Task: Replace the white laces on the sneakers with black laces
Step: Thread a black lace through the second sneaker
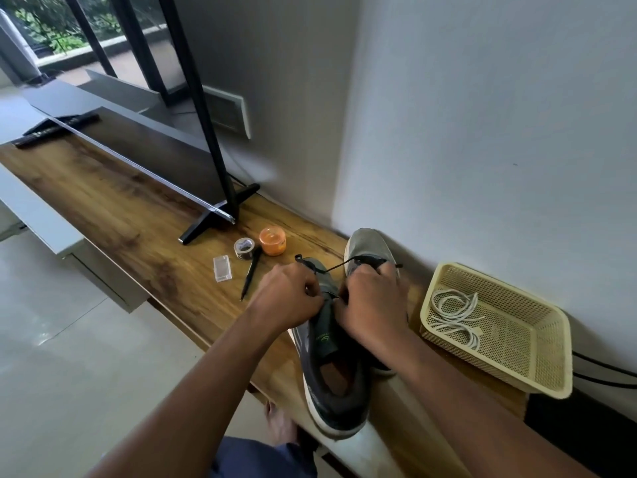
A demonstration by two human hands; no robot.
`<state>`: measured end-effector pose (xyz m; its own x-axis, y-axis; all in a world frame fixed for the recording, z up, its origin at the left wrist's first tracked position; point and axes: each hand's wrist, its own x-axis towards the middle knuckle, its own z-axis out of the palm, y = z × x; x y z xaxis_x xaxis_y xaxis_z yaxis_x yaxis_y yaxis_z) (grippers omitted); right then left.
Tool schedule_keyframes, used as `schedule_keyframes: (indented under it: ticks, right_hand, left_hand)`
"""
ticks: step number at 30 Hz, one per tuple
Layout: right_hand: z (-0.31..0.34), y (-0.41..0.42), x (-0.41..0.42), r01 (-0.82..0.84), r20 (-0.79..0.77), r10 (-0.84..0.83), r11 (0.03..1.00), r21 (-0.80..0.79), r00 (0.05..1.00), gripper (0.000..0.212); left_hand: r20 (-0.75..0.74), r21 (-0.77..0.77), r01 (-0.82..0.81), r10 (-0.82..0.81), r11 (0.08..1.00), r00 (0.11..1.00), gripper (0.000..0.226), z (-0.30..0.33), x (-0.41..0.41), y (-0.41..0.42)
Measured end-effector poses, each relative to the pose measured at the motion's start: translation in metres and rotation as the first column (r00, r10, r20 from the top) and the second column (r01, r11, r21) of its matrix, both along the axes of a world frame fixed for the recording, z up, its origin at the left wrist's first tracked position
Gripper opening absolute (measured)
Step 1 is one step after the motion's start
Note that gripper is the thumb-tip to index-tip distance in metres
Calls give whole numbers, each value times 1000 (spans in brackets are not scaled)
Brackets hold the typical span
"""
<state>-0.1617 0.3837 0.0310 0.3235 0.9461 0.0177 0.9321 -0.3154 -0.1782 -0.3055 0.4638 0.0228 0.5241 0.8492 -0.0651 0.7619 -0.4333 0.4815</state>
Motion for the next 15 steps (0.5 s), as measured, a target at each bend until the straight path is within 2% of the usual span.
schedule_keyframes:
  ticks: [2,6,9,11,13,15]
  right_hand:
    - [4,-7,-17,-84,129,80,996,23,988,14]
    - [7,-19,-38,-219,64,218,976,16,974,12]
    - [4,-27,-48,-285,82,281,957,49,956,23]
    - [-2,-32,-57,-314,-43,316,948,59,948,40]
    - [-8,-33,-59,-257,-270,274,962,95,923,55]
    - [-13,-28,-54,-154,-441,185,982,106,878,42]
  left_hand:
    - [-62,-19,1,-2,1000,998,5,0,-3,1]
    - [-103,-29,-22,19,999,995,5,0,-13,5]
    - [-107,-17,-33,31,999,994,8,3,-17,5]
    - [-126,-10,-35,33,999,991,9,5,-18,5]
    - [-144,-14,-33,30,999,989,13,5,-18,4]
    - [-156,-20,-37,33,999,987,12,6,-19,4]
